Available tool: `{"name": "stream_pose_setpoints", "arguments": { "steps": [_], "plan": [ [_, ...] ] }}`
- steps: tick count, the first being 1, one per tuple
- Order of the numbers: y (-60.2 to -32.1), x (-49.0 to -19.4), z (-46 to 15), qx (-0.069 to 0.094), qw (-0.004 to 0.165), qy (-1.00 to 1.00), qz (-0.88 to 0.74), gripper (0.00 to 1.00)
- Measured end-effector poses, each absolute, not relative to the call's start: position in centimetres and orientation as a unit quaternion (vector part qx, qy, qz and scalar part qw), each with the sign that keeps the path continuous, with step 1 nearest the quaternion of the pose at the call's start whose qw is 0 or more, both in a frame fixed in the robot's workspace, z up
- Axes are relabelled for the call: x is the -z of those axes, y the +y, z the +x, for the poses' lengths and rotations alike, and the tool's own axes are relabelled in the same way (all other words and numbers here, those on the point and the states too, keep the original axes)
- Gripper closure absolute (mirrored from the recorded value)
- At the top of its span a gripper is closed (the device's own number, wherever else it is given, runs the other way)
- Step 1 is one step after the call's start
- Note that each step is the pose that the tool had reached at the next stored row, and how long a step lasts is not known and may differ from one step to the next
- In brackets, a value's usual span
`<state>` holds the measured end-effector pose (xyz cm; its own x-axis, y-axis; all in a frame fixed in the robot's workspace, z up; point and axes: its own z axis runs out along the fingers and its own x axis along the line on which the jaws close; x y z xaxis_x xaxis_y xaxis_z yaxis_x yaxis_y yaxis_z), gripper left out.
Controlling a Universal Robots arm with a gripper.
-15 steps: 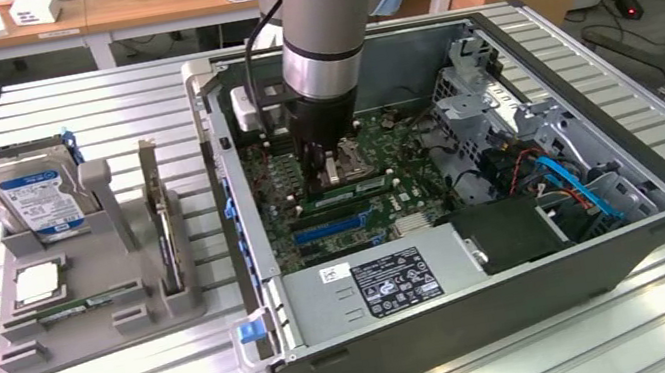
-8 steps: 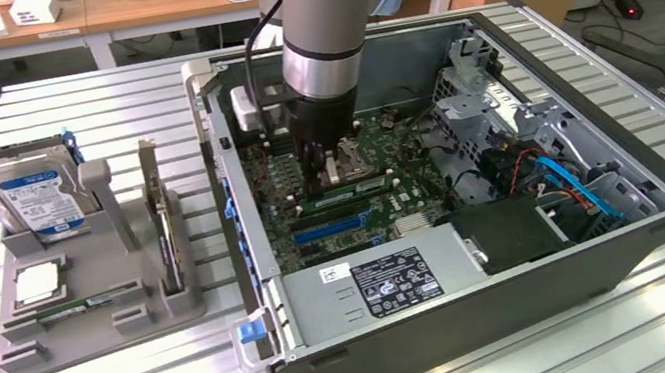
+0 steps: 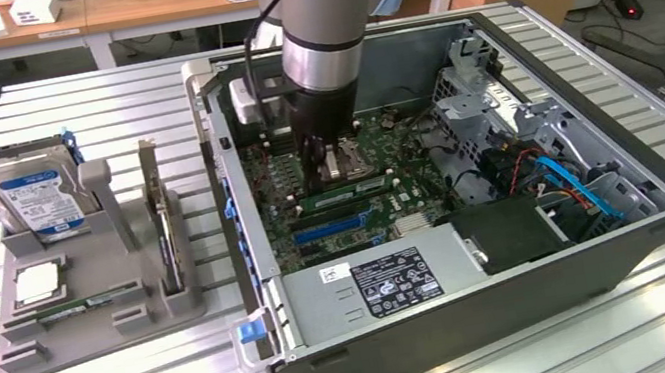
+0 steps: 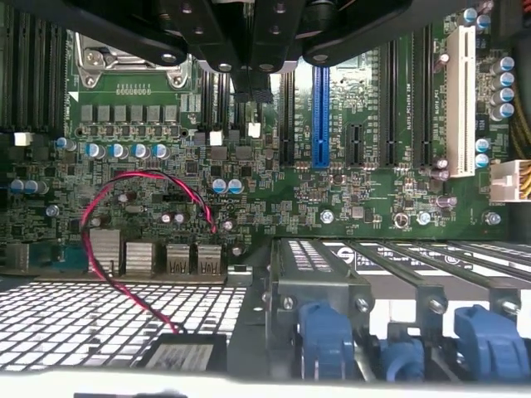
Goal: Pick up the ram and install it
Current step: 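Press down the ram until it locks into place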
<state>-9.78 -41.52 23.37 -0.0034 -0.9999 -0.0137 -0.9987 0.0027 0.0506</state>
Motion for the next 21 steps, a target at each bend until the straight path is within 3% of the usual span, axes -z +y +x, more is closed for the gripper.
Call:
{"name": "stream_pose_setpoints", "arguments": {
  "steps": [21],
  "plan": [
    [-41.52, -24.22, -9.56, 0.023, 0.013, -0.708, 0.706, 0.91]
  ]
}}
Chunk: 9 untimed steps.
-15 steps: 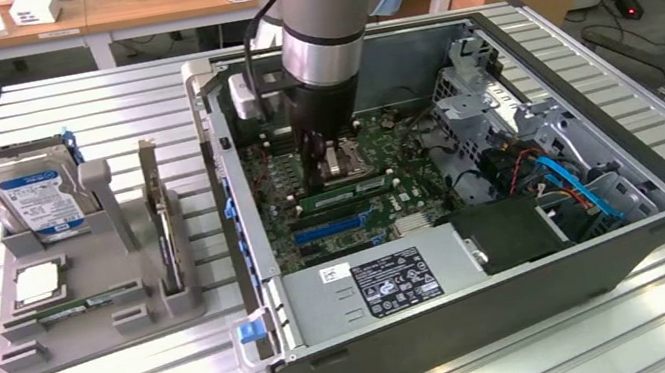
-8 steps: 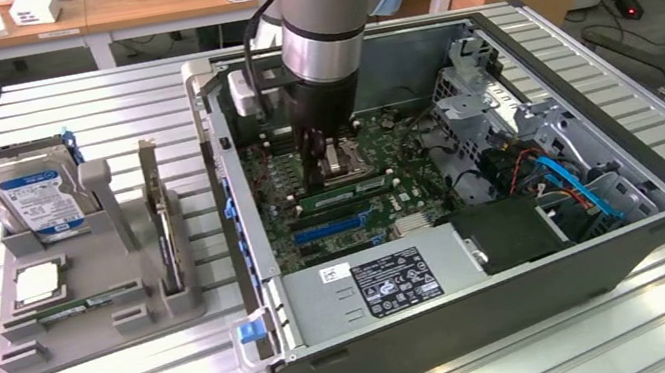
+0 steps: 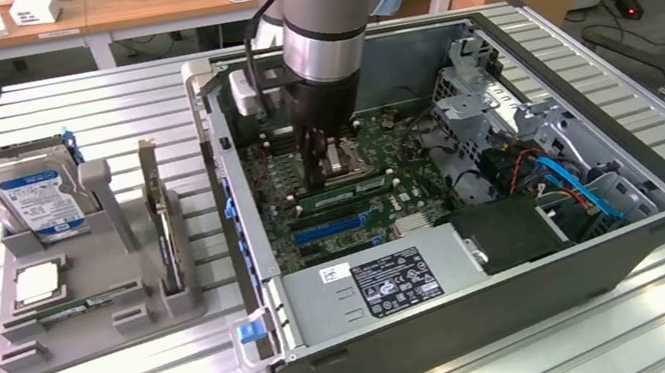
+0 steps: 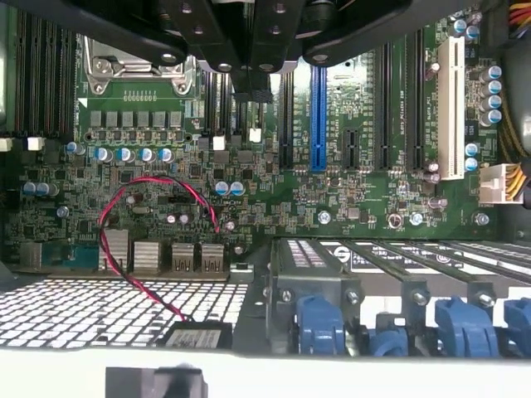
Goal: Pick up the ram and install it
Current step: 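Press down the ram until it locks into place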
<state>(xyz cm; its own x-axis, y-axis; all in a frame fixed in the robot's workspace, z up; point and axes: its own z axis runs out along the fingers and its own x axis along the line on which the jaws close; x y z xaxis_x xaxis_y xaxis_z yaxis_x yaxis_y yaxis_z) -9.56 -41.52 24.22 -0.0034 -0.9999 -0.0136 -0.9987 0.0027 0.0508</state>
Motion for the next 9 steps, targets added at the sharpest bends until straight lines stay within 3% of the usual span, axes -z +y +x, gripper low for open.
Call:
{"name": "stream_pose_setpoints", "arguments": {
  "steps": [9],
  "plan": [
    [-41.5, -24.2, -8.4, 0.023, 0.013, -0.708, 0.706, 0.91]
  ]
}}
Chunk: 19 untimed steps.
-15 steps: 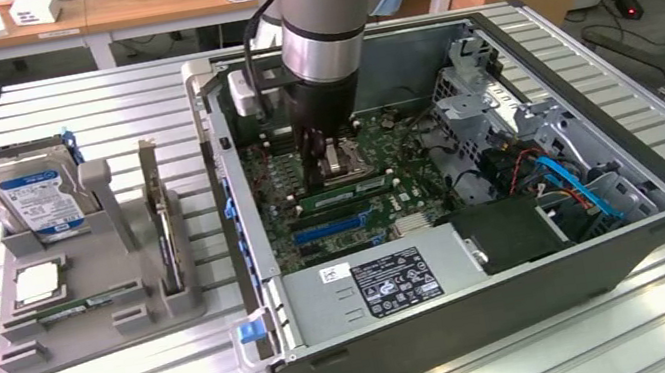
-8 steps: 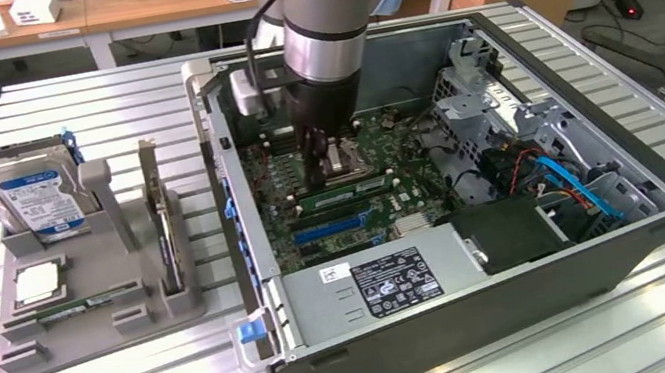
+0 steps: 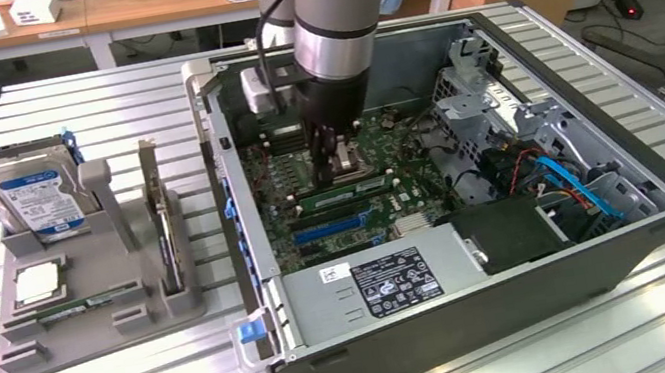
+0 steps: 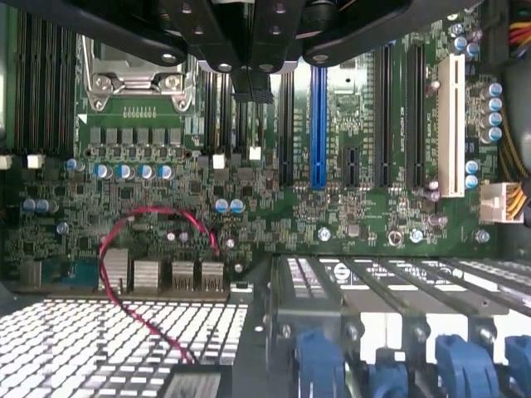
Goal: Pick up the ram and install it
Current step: 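Press down the ram until it locks into place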
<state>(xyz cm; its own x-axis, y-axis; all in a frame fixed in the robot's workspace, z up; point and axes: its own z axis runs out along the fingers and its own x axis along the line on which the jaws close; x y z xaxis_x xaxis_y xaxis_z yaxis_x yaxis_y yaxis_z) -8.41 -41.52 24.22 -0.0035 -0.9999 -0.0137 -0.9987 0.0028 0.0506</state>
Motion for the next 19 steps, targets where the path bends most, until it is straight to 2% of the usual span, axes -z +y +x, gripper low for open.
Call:
{"name": "stream_pose_setpoints", "arguments": {
  "steps": [19],
  "plan": [
    [-41.5, -24.2, -6.3, 0.023, 0.013, -0.708, 0.706, 0.91]
  ]
}}
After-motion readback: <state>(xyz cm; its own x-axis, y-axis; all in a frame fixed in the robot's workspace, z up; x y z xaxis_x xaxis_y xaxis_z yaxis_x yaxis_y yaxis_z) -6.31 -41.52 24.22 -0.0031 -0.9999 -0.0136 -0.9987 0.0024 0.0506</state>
